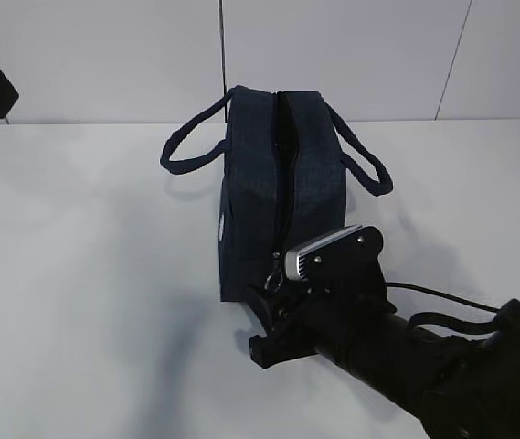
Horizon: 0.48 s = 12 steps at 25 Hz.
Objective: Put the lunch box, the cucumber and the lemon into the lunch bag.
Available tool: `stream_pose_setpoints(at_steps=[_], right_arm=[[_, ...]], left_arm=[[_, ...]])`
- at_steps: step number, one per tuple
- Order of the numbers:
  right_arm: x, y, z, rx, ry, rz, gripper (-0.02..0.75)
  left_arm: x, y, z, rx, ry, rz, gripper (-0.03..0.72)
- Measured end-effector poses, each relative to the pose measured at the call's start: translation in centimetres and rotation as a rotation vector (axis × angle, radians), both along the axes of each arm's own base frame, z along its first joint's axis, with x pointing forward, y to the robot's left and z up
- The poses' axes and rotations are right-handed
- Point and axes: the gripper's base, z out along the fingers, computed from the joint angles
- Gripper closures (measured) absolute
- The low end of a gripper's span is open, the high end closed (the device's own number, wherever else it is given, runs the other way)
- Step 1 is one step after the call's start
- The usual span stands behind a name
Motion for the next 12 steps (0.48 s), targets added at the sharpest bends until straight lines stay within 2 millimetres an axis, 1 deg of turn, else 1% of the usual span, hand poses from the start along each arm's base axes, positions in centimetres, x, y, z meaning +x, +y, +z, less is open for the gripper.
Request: stream_pose_setpoints(at_steps=[7, 12], right_arm=[[-0.02, -0.02, -1.09, -0.019, 0.023, -0.001, 0.325], [0.41, 0.21, -0.81, 0.0, 0.008, -0.014, 0.325]], left_arm=[[0.0, 0.0, 0.0, 0.0, 0.0, 0.0, 0.43], [0.0, 0.0, 0.0, 0.0, 0.0, 0.0, 0.43]])
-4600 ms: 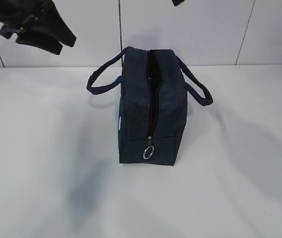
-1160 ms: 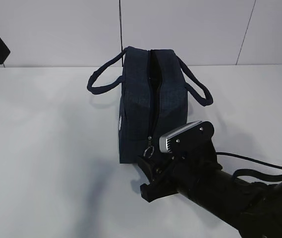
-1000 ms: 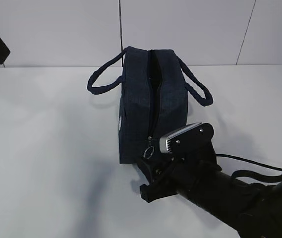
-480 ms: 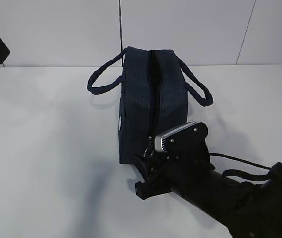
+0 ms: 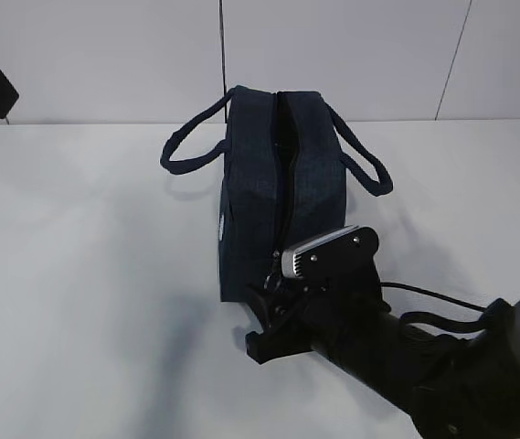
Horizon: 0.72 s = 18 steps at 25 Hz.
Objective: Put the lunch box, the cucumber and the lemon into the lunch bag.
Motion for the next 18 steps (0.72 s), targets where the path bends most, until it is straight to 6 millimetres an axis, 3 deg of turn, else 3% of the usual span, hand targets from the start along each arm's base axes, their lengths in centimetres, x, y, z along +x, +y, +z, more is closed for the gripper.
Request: stream_pose_setpoints(at_steps=[18], right_arm=[[0.4, 0.1, -0.7, 0.009, -0.007, -0.028, 0.326]], left_arm=[[0.0, 0.0, 0.0, 0.0, 0.0, 0.0, 0.43]])
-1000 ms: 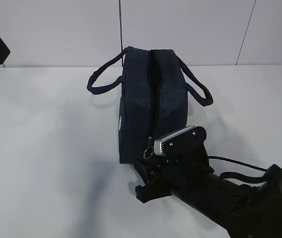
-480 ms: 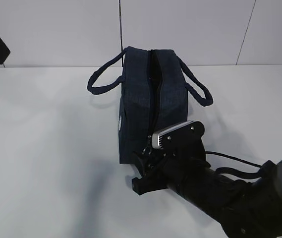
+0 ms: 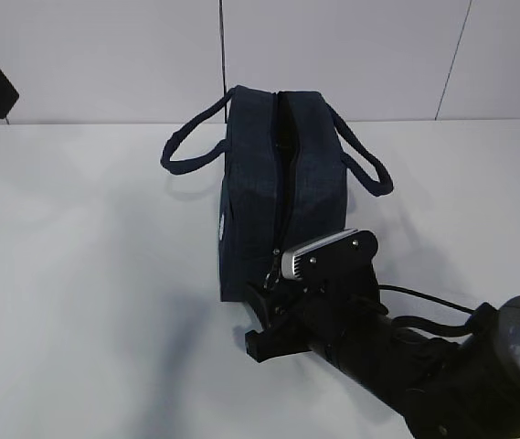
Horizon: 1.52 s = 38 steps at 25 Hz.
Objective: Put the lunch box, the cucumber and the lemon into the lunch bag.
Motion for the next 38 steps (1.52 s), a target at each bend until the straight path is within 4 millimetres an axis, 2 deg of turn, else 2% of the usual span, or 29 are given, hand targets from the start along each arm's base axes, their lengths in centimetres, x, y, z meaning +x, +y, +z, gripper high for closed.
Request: stream_pose_setpoints(at_steps=[12, 21, 30, 38], right_arm=[[0.03, -0.01, 0.05, 0.004, -0.004, -0.003, 0.331], [0.14, 0.02, 0.37, 0.023, -0.037, -0.007, 0.495], [0.29, -0.23, 0.37, 0.029, -0.034, -0.043, 0.514], [0.33, -0.31, 0.37, 0.031, -0.032, -0.054, 0.581]], left_arm=[[0.0, 0.0, 0.0, 0.0, 0.0, 0.0, 0.43], [0.0, 0.0, 0.0, 0.0, 0.0, 0.0, 0.43], [0.0, 0.0, 0.0, 0.0, 0.0, 0.0, 0.43], [0.0, 0.0, 0.0, 0.0, 0.0, 0.0, 0.43]])
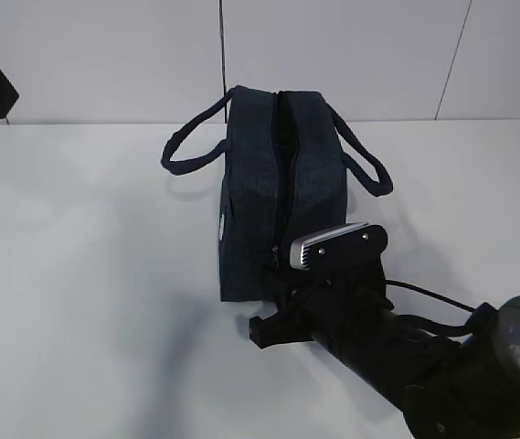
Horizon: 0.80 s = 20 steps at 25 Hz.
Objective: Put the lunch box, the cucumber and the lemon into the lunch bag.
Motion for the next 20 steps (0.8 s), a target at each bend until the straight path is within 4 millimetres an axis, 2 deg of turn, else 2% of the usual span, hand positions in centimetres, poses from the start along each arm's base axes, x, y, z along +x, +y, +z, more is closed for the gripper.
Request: stream_pose_setpoints(at_steps=[5, 13, 20], right_arm=[[0.01, -0.01, 0.01, 0.001, -0.001, -0.002, 0.615], [0.03, -0.02, 0.04, 0.003, -0.004, -0.004, 0.738], [0.09, 0.02, 0.88, 0.019, -0.022, -0.005, 0.738]], left_arm=[[0.0, 0.0, 0.0, 0.0, 0.0, 0.0, 0.43], [0.0, 0.0, 0.0, 0.0, 0.0, 0.0, 0.43], [0.0, 0.0, 0.0, 0.0, 0.0, 0.0, 0.43]])
